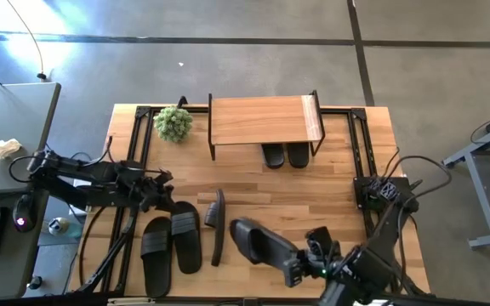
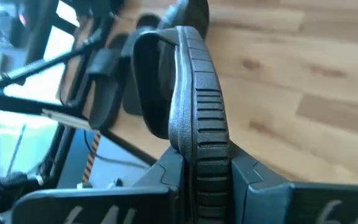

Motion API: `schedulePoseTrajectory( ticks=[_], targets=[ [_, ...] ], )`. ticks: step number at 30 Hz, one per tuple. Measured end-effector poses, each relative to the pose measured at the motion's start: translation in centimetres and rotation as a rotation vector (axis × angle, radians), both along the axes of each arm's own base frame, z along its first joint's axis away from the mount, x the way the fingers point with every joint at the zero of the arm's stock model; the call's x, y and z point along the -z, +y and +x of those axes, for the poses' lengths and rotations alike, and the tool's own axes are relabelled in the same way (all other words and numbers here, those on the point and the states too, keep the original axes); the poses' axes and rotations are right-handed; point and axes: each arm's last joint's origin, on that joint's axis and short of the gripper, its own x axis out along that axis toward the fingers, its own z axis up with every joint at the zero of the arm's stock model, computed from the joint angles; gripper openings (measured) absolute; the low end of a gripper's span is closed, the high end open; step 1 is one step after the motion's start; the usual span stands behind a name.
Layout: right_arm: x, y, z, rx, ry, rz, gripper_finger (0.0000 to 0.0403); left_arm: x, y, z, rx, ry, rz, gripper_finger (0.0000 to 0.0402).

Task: Pick and place slides into the shelf
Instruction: Adjust the black slipper

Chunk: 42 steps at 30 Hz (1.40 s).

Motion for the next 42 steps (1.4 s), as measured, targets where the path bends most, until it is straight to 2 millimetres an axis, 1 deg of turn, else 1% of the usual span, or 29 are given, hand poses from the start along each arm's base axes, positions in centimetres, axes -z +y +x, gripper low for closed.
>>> schedulePoseTrajectory(
  ticks=[5, 8, 11, 15, 17, 21, 23, 27, 30, 35, 38, 42],
  targets=[
    [-0.2, -0.9, 0.8, -0.013, -0.012, -0.072, 0.0038, -0.9, 0.0, 1.2, 0.009, 0.06, 0.134, 0.0],
    [-0.3, -1.2, 1.0, -0.001, -0.034, -0.098, 0.0038, -0.9, 0.1, 1.8, 0.043, 0.139, 0.242, 0.0],
    [0.1, -1.1, 1.0, 0.069, -0.042, -0.028, 0.0038, -0.6, 0.1, 2.2, 0.079, 0.217, 0.297, 0.0],
    [2.3, -0.6, 0.9, 0.119, 0.098, 0.083, 0.0037, -0.1, 0.1, 2.7, 0.093, 0.258, 0.317, 0.0],
    [3.2, -0.2, 0.7, 0.122, 0.132, 0.083, 0.0036, 0.1, 0.1, 2.8, 0.093, 0.272, 0.319, 0.0],
    [4.6, 0.3, 0.7, 0.123, 0.071, 0.0, 0.0036, 0.1, 0.1, 2.9, 0.093, 0.271, 0.318, 0.0],
    [5.5, 0.2, 0.8, 0.128, 0.078, -0.032, 0.0036, 0.1, 0.1, 2.9, 0.093, 0.268, 0.318, 0.0],
    [7.6, 0.3, 1.3, 0.136, 0.101, -0.033, 0.004, 0.0, 0.1, 2.9, 0.093, 0.265, 0.317, 0.0],
    [9.2, 0.4, 2.1, 0.145, 0.075, 0.003, 0.0044, 0.0, 0.1, 2.9, 0.092, 0.266, 0.315, 0.0],
    [12.6, 0.1, 3.4, 0.167, 0.021, 0.01, 0.0046, 0.0, 0.0, 2.9, 0.098, 0.266, 0.31, 0.0],
    [14.3, -0.1, 3.2, 0.16, 0.027, -0.017, 0.0047, 0.0, 0.0, 2.9, 0.1, 0.267, 0.306, 0.0],
    [15.7, 0.0, 2.5, 0.122, 0.101, -0.03, 0.0051, 0.0, 0.0, 2.9, 0.103, 0.274, 0.283, 0.0]
  ],
)
